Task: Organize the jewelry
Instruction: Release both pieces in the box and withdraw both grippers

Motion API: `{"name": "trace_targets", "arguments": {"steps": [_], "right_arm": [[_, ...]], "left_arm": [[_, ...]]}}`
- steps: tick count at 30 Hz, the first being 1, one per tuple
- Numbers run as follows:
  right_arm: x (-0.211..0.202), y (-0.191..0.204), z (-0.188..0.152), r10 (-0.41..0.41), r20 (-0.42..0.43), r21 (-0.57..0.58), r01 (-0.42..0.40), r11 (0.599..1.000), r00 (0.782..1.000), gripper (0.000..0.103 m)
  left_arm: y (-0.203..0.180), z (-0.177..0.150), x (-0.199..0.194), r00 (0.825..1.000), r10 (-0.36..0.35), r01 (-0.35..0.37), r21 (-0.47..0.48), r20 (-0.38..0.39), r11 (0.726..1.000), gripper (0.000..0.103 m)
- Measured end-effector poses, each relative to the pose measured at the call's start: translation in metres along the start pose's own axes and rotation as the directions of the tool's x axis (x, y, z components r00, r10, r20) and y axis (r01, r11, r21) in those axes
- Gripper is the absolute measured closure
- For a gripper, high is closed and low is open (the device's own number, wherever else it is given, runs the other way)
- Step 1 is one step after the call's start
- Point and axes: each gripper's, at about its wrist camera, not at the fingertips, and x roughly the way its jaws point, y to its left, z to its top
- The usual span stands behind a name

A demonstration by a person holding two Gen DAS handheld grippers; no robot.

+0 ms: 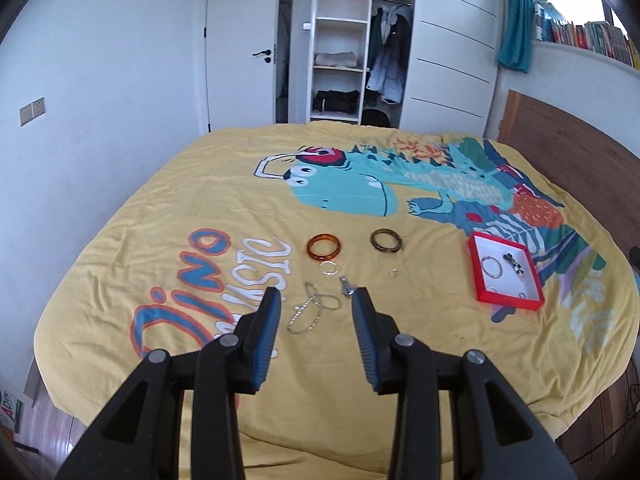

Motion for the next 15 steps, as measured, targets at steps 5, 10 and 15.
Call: {"name": "trace_targets", "arguments": {"steps": [5, 10, 15], "right_arm": [[0.012, 0.015, -0.002, 0.004, -0.018, -0.012, -0.004, 1.0, 1.0, 0.053], [0.032, 0.026, -0.01, 0.004, -0.05, -0.018, -0.005, 1.0, 0.999, 0.053], [0.057, 0.029, -0.019, 0.004, -0.089, -0.014, -0.005, 1.0, 0.996, 0.053]], "left_arm": [[0.02, -0.01, 0.008, 1.0, 0.003, -0.004, -0.034, -0.014, 0.999, 0.068], [0.032, -0.022, 0.026, 0.999, 0.008, -0.01, -0.058, -0.041, 0.998, 0.068], [0.04, -0.032, 0.05, 0.997, 0.023, -0.028, -0.07, -0.072, 0.997, 0.068]]}}
